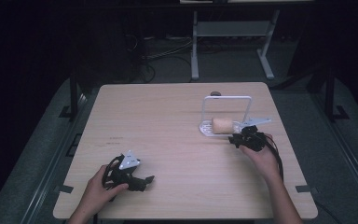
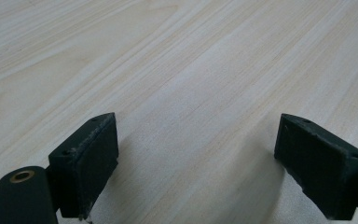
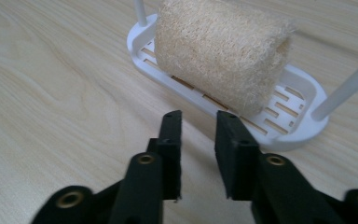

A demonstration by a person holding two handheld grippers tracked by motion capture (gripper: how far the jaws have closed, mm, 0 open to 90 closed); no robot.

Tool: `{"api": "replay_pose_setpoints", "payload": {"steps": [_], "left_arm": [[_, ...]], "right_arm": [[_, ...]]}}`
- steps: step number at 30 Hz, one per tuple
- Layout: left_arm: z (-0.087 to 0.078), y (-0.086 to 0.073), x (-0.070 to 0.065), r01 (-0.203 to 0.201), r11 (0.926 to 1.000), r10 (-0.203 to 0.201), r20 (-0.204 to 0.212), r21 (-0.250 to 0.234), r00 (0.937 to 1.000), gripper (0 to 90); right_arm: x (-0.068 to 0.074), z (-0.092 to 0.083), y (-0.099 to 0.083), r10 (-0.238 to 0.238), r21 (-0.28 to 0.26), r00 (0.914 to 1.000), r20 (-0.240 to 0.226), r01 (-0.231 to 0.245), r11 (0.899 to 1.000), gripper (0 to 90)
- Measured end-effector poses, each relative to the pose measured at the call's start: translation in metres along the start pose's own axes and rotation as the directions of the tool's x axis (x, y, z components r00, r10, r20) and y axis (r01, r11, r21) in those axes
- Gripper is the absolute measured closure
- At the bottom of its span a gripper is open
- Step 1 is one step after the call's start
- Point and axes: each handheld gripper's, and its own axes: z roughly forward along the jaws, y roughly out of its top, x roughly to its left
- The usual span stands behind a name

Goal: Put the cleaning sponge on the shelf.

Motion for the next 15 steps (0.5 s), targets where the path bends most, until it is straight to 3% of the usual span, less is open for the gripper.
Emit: {"api": "replay_pose_setpoints", "payload": {"steps": [5, 7, 9, 15], "left_arm": [[0.000, 0.000, 0.000, -0.003, 1.0000, 0.003, 0.001, 0.003, 1.0000, 13.0], [0.000, 0.000, 0.000, -0.003, 1.0000, 0.003, 0.001, 0.003, 1.0000, 13.0], [0.000, 0.000, 0.000, -0.003, 1.0000, 0.003, 0.001, 0.003, 1.0000, 12.9], [0.000, 0.000, 0.000, -0.003, 1.0000, 0.003, 0.001, 0.003, 1.0000, 12.9]], "right_arm": [[0.004, -0.007, -0.004, 0.011, -0.003, 0.9996, 0.025, -0.010, 1.000, 54.4], [0.003, -0.008, -0.005, 0.010, -0.003, 0.9996, 0.026, -0.010, 1.000, 53.0], [0.003, -0.010, -0.010, 0.029, -0.006, 0.9992, 0.028, -0.029, 1.000, 45.2], [0.002, -0.017, -0.018, 0.040, -0.018, 0.9990, 0.023, -0.039, 0.999, 38.4]]}}
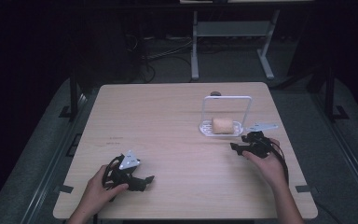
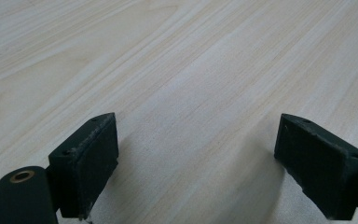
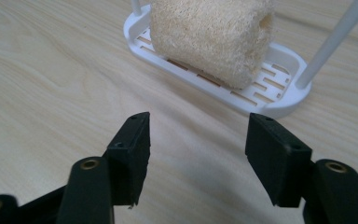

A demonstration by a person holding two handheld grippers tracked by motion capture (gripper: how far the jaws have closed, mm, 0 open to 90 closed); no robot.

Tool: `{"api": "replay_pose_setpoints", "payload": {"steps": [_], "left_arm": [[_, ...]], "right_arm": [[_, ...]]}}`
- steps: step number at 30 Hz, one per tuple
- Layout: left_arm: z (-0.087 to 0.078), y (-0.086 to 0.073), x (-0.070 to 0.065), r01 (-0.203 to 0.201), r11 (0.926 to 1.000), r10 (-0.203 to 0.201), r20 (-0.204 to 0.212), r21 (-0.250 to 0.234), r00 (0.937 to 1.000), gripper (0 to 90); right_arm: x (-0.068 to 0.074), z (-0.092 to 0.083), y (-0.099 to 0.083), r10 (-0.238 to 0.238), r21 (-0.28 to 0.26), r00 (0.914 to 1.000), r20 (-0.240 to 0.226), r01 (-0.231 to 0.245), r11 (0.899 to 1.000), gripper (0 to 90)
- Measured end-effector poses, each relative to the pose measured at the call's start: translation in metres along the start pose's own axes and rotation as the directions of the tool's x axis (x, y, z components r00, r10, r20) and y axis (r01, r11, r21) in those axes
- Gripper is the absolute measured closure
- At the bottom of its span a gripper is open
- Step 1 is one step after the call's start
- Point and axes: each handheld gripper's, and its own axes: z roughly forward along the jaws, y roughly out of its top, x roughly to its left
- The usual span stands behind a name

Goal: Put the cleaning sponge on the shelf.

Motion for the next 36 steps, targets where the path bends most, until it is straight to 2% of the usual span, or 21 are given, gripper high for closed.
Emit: {"api": "replay_pose_setpoints", "payload": {"steps": [6, 7, 19, 32, 36], "left_arm": [[0.000, 0.000, 0.000, 0.000, 1.0000, 0.000, 0.000, -0.001, 1.0000, 13.0], [0.000, 0.000, 0.000, 0.000, 1.0000, 0.000, 0.000, 0.000, 1.0000, 13.0], [0.000, 0.000, 0.000, -0.001, 1.0000, 0.001, 0.000, 0.000, 1.0000, 12.9], [0.000, 0.000, 0.000, -0.001, 1.0000, 0.001, 0.000, 0.000, 1.0000, 12.9], [0.000, 0.000, 0.000, -0.001, 1.0000, 0.001, -0.001, 0.000, 1.0000, 12.9]], "right_arm": [[0.001, -0.009, -0.013, 0.022, -0.011, 0.9998, 0.000, -0.022, 1.000, 33.1], [0.002, -0.012, -0.018, 0.021, -0.013, 0.9998, 0.001, -0.021, 1.000, 30.0], [0.008, -0.028, -0.045, 0.029, -0.018, 0.9994, 0.016, -0.029, 0.999, 18.7], [0.018, -0.050, -0.079, 0.051, 0.004, 0.9975, 0.048, -0.051, 0.999, 15.8], [0.020, -0.052, -0.092, 0.042, 0.034, 0.9963, 0.075, -0.044, 0.998, 14.9]]}}
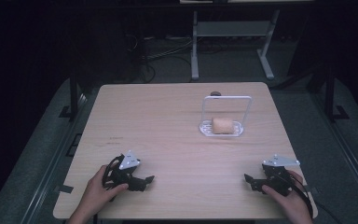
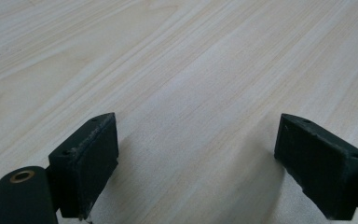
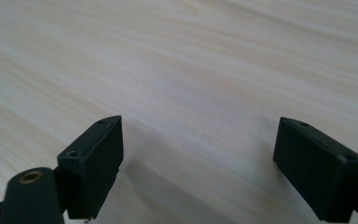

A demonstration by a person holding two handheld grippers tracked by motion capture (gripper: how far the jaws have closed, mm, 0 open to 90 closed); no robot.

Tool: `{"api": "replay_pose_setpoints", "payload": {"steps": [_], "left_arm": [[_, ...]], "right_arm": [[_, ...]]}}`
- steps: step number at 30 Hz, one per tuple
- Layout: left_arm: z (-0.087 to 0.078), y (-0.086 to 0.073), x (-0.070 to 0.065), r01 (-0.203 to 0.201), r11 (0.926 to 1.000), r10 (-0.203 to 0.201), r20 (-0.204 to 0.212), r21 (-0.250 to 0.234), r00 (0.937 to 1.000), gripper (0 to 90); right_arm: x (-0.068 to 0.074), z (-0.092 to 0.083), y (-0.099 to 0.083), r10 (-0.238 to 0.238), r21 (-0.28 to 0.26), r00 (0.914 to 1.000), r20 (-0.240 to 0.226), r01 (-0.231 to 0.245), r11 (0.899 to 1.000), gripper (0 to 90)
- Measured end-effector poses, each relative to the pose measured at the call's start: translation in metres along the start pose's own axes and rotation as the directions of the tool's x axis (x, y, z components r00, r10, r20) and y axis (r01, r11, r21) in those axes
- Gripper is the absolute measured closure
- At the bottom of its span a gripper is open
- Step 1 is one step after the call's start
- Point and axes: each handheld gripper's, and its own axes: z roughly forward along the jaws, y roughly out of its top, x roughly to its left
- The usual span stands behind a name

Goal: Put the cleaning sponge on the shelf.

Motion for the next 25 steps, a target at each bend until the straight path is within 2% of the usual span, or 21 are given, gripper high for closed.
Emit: {"api": "replay_pose_setpoints", "payload": {"steps": [5, 13, 25], "left_arm": [[0.0000, 0.0000, 0.0000, 0.000, 1.0000, 0.000, 0.000, 0.000, 1.0000, 12.9], [0.0000, 0.0000, 0.0000, 0.000, 1.0000, 0.000, 0.000, 0.000, 1.0000, 12.9], [0.0002, 0.0000, -0.0003, 0.004, 1.0000, -0.004, -0.001, -0.003, 1.0000, 12.9]], "right_arm": [[0.0023, -0.0009, -0.0032, -0.029, -0.004, 0.9994, 0.018, 0.029, 1.000, 14.1], [0.0034, 0.0004, -0.0063, -0.029, -0.033, 0.9994, 0.020, 0.029, 0.999, 13.3], [0.0033, 0.0006, -0.0060, -0.027, -0.032, 0.9995, 0.019, 0.027, 0.999, 12.9]]}}
